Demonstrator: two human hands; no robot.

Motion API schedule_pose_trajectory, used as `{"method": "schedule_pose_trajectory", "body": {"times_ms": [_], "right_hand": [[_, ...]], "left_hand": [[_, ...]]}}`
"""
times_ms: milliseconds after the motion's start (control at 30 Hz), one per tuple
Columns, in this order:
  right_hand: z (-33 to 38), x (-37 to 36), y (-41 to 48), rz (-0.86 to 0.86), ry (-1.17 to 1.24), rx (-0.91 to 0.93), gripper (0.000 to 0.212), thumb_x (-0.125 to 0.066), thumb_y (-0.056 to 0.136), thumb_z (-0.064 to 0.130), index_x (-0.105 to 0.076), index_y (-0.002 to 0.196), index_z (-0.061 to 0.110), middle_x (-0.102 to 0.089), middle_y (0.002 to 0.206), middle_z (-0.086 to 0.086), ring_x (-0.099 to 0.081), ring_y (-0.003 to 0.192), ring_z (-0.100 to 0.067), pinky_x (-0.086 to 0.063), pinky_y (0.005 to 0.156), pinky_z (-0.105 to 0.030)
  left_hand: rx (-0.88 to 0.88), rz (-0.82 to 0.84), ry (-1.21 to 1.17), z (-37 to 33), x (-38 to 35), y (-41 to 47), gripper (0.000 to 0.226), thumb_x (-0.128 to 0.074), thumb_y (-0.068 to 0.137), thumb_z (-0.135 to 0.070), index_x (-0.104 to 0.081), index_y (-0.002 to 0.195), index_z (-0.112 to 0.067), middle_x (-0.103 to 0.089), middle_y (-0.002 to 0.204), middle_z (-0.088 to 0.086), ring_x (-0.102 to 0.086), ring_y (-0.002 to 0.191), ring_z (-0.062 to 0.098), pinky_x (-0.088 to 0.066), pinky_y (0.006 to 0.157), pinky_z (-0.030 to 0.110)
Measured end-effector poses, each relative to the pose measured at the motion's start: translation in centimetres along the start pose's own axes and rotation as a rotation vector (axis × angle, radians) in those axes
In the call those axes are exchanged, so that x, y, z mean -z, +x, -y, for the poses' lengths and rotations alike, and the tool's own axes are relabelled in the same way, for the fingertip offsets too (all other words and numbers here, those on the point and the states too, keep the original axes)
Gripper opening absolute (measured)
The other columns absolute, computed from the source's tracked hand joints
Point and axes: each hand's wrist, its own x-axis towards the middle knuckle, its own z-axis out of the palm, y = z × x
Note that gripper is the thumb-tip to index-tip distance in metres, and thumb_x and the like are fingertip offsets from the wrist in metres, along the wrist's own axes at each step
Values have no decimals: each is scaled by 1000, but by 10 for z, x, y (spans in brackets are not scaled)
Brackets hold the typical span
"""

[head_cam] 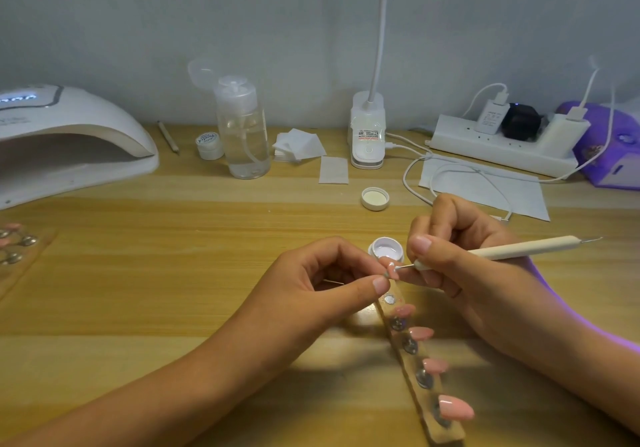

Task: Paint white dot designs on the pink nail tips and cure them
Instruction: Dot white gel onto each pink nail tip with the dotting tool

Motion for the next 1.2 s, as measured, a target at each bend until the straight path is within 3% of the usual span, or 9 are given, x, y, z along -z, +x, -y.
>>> {"method": "schedule_pose_trajectory", "body": {"times_ms": [1200], "right_hand": [[4, -2, 0, -49, 44, -28, 16, -69, 74, 19, -57, 63, 22, -54, 62, 3, -56, 57, -4, -56, 65, -27]], "left_hand": [[9, 2, -11, -2, 0, -1, 5, -71, 75, -18, -71, 76, -22, -73, 85, -7, -63, 80, 4, -48, 73, 13]]}}
